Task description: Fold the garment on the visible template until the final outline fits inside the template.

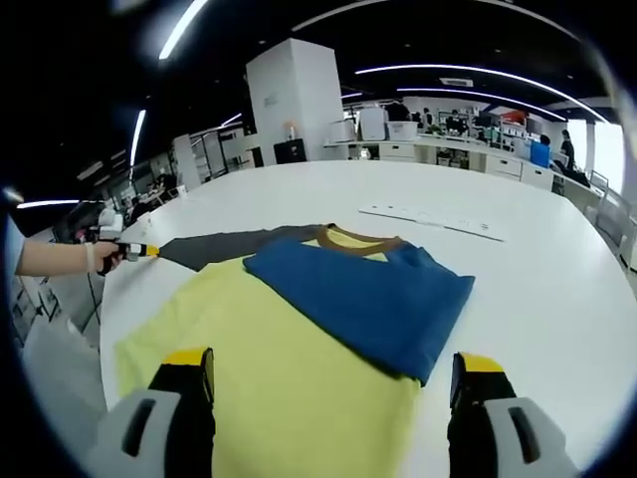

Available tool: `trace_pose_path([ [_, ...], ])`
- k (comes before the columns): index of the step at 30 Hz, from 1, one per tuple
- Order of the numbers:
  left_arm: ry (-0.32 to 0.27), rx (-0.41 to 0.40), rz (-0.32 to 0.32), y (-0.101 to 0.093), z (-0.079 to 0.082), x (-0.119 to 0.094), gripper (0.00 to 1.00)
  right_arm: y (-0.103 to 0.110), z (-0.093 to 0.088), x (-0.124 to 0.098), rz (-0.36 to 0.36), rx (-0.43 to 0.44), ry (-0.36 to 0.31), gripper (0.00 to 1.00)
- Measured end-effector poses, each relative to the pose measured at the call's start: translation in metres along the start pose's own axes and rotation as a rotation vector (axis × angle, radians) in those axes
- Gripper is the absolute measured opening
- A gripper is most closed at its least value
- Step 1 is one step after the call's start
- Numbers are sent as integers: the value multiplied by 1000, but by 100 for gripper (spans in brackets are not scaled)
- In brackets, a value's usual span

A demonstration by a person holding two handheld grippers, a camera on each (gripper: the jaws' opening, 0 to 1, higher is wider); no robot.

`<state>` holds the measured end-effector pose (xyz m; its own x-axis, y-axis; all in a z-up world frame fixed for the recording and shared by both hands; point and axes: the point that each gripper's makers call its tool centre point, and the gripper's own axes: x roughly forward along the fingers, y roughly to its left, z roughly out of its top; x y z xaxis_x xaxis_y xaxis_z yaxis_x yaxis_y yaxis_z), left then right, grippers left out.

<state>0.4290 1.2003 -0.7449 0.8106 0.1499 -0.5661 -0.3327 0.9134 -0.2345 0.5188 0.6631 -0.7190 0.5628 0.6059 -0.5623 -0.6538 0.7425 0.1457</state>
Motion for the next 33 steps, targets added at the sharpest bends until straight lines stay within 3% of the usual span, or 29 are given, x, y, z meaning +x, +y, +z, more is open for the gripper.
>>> trace_pose_path([
  [7, -72, 72, -120, -41, 33, 3, 0, 1, -3, 1, 4, -1, 5, 100],
  [15, -146, 136, -301, -128, 74, 9, 0, 3, -4, 0, 8, 8, -4, 100],
  [22, -142, 157, -439, -210, 77, 27, 0, 0, -9, -5, -1, 22, -6, 100],
  [33, -94, 188, -615, -323, 56, 44, 0, -17, -17, -24, -44, 55, -16, 100],
])
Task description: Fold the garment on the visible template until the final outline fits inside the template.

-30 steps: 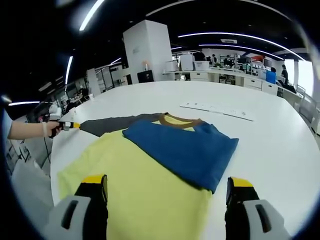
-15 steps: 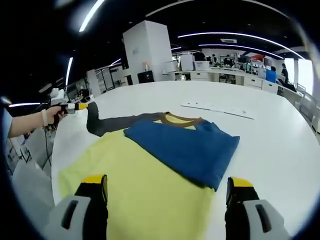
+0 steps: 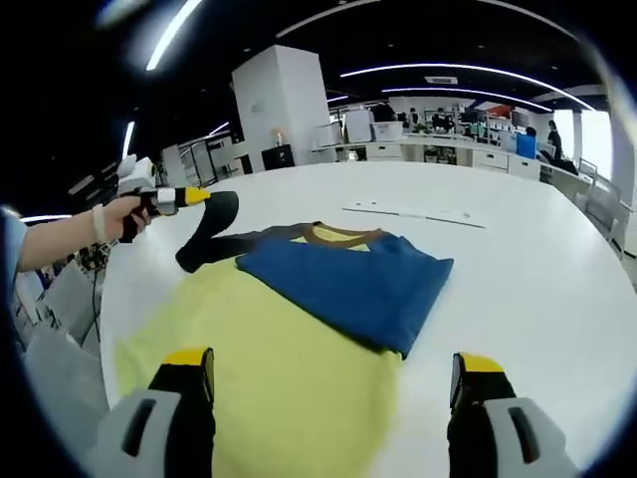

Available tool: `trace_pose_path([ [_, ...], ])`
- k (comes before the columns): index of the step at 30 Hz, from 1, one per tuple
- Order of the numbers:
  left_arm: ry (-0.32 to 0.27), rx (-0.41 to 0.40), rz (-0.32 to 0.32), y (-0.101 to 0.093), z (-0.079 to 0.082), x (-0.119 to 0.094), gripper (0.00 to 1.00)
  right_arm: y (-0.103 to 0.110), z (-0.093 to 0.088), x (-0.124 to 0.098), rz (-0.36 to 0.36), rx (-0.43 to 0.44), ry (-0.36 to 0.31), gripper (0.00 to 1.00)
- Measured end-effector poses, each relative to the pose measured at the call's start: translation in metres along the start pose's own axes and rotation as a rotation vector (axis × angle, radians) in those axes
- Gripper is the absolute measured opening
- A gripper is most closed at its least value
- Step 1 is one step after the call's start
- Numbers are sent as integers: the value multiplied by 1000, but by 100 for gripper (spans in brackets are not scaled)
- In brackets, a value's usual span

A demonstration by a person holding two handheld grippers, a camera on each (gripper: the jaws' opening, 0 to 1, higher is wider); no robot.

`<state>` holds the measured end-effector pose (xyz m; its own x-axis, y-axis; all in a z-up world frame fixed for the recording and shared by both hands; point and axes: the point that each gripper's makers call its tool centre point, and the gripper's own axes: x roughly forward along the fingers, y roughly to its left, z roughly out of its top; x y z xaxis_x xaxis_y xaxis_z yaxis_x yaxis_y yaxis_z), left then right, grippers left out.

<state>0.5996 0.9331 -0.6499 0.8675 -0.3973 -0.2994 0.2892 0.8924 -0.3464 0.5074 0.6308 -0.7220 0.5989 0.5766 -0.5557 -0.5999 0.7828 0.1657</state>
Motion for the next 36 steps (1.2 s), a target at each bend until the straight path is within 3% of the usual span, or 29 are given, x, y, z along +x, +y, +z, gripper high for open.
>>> trace_pose_path([
  [11, 10, 36, -170, -93, -2, 58, 0, -13, -8, -10, -35, 29, -1, 100],
  [21, 53, 34, -321, -177, -30, 99, 0, -21, -18, -19, -62, 56, -1, 100],
  [24, 64, 6, -357, -196, -38, 104, 0, -24, -20, -23, -71, 67, -5, 100],
  [30, 91, 46, -396, -220, -57, 116, 0, -29, -25, -30, -92, 83, -8, 100],
  [36, 145, 54, -408, -229, -82, 126, 0, -31, -33, -37, -108, 104, -8, 100],
])
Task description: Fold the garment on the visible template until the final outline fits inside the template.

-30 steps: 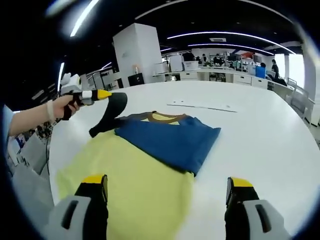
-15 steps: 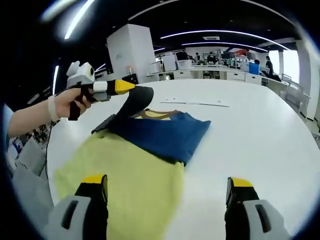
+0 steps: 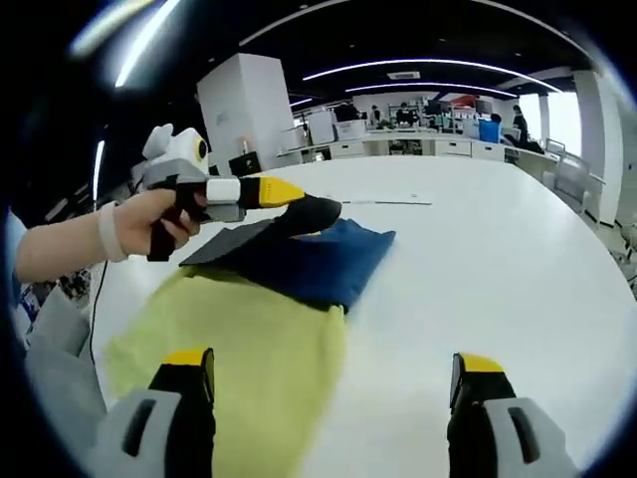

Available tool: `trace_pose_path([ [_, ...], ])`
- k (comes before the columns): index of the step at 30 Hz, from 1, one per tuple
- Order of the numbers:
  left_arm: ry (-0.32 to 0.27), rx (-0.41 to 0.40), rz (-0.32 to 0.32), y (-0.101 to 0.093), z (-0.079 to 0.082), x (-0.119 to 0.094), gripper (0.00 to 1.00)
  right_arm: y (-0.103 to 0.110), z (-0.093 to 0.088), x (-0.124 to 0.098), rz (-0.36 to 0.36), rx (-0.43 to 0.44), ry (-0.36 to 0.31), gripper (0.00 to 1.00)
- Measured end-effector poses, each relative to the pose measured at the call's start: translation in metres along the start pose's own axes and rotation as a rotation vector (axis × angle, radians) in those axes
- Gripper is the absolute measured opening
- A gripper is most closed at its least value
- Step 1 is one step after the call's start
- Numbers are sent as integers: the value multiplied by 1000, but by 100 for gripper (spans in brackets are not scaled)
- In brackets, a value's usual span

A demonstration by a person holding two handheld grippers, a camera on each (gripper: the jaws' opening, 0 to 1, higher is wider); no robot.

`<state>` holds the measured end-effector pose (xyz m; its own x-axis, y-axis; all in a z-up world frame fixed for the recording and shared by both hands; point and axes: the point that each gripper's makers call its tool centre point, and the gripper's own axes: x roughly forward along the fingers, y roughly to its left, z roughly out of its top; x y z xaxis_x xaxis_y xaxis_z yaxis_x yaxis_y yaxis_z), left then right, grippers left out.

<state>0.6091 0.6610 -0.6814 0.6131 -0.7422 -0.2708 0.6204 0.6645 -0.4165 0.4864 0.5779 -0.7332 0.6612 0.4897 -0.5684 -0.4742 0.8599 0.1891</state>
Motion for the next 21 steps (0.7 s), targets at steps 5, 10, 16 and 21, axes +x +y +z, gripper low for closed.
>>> trace_pose_path([
  [5, 40, 0, -6, -1, -16, 8, 0, -2, -7, -2, -8, 15, 9, 100],
  [10, 78, 25, -17, -2, -30, 14, 0, -2, -7, -2, -9, 18, 11, 100],
  [16, 109, 50, -37, -4, -40, 18, 0, 0, -8, 1, -4, 20, 14, 99],
  [21, 123, 45, -45, -5, -43, 18, 0, 0, -6, 3, 1, 17, 13, 100],
])
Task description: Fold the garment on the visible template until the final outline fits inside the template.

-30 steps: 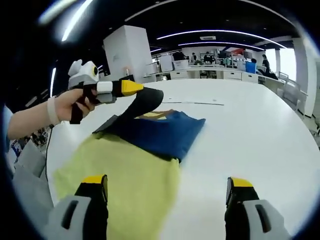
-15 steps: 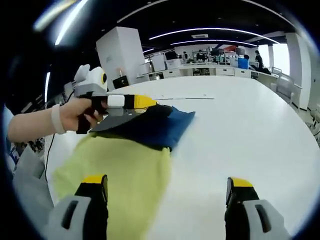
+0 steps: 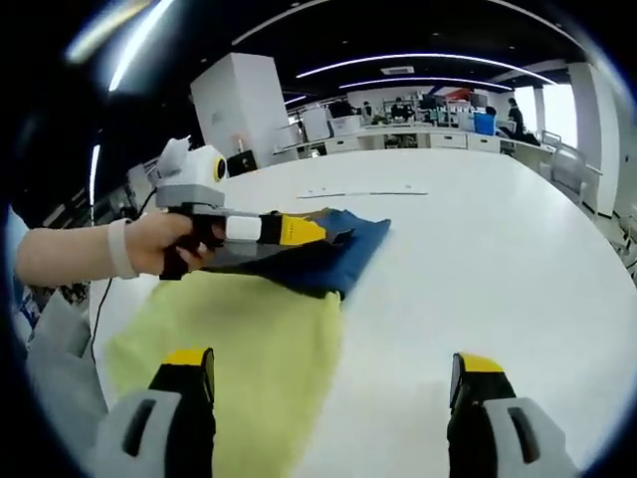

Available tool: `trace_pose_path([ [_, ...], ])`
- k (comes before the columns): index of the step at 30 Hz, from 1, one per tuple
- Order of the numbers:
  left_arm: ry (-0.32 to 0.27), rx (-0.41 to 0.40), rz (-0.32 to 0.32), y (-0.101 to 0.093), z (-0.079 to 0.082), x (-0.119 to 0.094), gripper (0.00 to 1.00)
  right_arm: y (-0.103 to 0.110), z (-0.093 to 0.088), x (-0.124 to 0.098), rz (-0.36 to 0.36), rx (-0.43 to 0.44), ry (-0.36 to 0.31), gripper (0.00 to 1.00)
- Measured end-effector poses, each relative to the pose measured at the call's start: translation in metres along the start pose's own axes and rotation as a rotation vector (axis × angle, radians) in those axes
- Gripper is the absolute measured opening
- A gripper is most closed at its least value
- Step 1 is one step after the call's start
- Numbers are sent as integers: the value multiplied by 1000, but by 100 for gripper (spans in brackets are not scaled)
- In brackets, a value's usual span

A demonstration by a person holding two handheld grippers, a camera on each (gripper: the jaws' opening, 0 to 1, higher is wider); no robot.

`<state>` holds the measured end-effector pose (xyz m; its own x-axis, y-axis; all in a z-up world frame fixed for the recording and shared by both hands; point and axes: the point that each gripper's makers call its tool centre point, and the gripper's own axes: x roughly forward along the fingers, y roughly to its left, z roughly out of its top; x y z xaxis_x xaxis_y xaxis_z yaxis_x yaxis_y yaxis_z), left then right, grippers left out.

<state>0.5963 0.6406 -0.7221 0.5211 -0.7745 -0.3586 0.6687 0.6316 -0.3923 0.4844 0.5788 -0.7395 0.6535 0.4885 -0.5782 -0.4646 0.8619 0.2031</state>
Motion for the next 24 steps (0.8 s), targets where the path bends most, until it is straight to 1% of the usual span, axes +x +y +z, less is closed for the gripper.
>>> trace_pose_path([
  [1, -1, 5, -2, -1, 1, 0, 0, 0, 0, 0, 0, -1, 0, 100],
  [2, -3, 13, -3, -2, 1, 0, 4, 0, 0, 0, 0, -1, 1, 100],
  [4, -13, 44, -7, -5, 5, -1, 17, 0, 1, 0, 0, 3, -2, 100],
  [5, -16, 79, -4, -5, 6, -1, 24, 0, 1, 0, 0, 4, -4, 100],
  [6, -17, 101, -3, -6, 7, -1, 28, 0, 1, 0, 0, 4, -3, 100],
  [7, -16, 91, -7, -7, 7, -2, 32, 1, 1, 0, 2, 2, -2, 100],
  [8, -18, 92, -8, -8, 8, -3, 38, 2, 1, 0, 2, 1, -2, 100],
  [9, -16, 104, -2, -7, 8, -4, 44, 2, 0, 0, 4, 1, -3, 100],
  [10, -9, 134, 22, -2, 8, -5, 54, 3, 0, 0, 5, 2, -3, 100],
  [11, -5, 136, 25, -1, 8, -6, 68, 3, 0, 0, 6, 1, -2, 100],
  [12, -1, 134, 29, 0, 8, -7, 77, 4, 0, 0, 7, 1, -2, 100],
  [13, 3, 136, 26, 1, 8, -9, 82, 4, 0, 0, 7, 1, -2, 100],
  [14, 14, 145, 35, 3, 8, -13, 83, 5, 0, 1, 10, 2, -3, 100],
  [17, 20, 144, 33, 6, 9, -17, 85, 6, 0, 2, 14, 1, -4, 100],
  [21, 18, 150, 43, 8, 13, -25, 85, 9, 3, 3, 22, -1, -9, 100],
  [24, 21, 152, 47, 10, 13, -30, 84, 10, 5, 4, 26, -4, -12, 100],
])
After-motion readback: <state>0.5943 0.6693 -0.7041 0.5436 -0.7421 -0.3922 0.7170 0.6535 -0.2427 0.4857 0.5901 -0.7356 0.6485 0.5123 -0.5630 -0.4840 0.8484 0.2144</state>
